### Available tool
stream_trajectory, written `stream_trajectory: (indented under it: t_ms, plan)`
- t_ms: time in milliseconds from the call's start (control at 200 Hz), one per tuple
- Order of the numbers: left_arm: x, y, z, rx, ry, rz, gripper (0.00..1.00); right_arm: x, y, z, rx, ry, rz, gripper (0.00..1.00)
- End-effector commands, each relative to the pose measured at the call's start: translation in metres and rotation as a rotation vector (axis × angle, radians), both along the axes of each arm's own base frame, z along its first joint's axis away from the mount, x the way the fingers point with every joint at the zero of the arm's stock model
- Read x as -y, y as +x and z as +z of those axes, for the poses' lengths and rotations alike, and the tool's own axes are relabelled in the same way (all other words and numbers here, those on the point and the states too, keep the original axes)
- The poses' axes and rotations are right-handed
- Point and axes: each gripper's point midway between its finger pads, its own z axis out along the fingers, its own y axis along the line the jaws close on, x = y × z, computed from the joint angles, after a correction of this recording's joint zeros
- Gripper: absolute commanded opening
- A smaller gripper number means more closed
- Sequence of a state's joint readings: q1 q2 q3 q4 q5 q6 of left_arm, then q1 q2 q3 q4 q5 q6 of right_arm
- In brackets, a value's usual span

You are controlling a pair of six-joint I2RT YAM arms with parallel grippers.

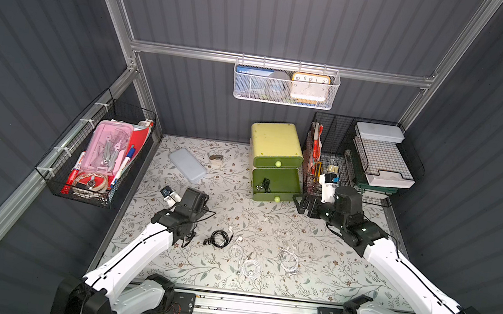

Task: Place the wired earphones into the drawer by color
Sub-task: Place the wired earphones in the drawer, then pick up the wired earphones from the center of the board.

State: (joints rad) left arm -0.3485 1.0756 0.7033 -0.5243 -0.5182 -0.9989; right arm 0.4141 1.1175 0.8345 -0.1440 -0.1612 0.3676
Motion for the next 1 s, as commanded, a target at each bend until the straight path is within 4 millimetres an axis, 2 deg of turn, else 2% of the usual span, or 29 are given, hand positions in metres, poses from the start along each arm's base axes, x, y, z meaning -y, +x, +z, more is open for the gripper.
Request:
stream_trajectory:
  t_ms: [0,225,370,635,996]
  plan:
    - [-0.007,-0.001,-0.016,-0.062,0.009,-0.03,0.99,0.004,0.0,0.008,0.035,0.014,-0.022,0.99]
    - [-0.016,-0.004,-0.038,-0.146,0.034,-0.036,0.99,0.007,-0.002,0.007,0.044,0.007,-0.032,0.98]
    - [-0.017,-0.004,-0.049,-0.184,0.015,-0.044,0.99,0.008,-0.003,0.008,0.048,0.009,-0.036,0.98]
    - [-0.031,-0.01,-0.069,-0.211,-0.064,0.023,0.99,0.01,-0.003,0.007,0.055,0.004,-0.044,0.98]
    - [-0.038,-0.014,-0.087,-0.265,-0.088,0.06,0.86,0.011,-0.004,0.008,0.059,0.005,-0.045,0.98]
